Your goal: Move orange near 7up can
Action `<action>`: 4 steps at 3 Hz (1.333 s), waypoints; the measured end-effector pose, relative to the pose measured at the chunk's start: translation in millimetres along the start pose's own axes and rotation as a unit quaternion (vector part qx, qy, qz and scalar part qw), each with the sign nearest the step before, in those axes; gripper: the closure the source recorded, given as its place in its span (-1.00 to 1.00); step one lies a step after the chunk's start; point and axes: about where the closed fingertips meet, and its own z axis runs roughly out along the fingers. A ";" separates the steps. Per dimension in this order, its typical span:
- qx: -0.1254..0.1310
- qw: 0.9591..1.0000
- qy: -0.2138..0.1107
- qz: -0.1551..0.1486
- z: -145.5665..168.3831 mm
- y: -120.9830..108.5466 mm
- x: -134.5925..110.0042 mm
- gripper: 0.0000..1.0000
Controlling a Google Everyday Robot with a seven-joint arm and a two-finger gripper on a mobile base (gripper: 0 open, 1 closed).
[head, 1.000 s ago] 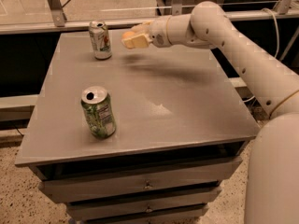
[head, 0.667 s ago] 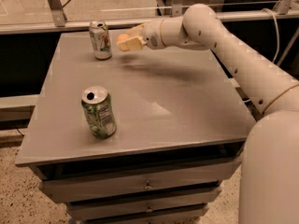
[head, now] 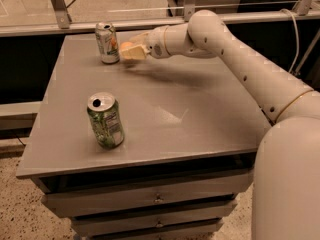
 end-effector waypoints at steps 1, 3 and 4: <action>-0.019 1.000 0.001 0.008 8.5 13.0 3.8 -1.00; -0.005 1.000 -0.015 0.000 -37.6 -1.9 -5.6 -1.00; 0.009 0.999 -0.037 -0.025 -119.3 -18.9 -24.5 -1.00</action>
Offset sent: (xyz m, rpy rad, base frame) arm -0.0121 0.0165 -0.0139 0.0067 0.0479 0.0487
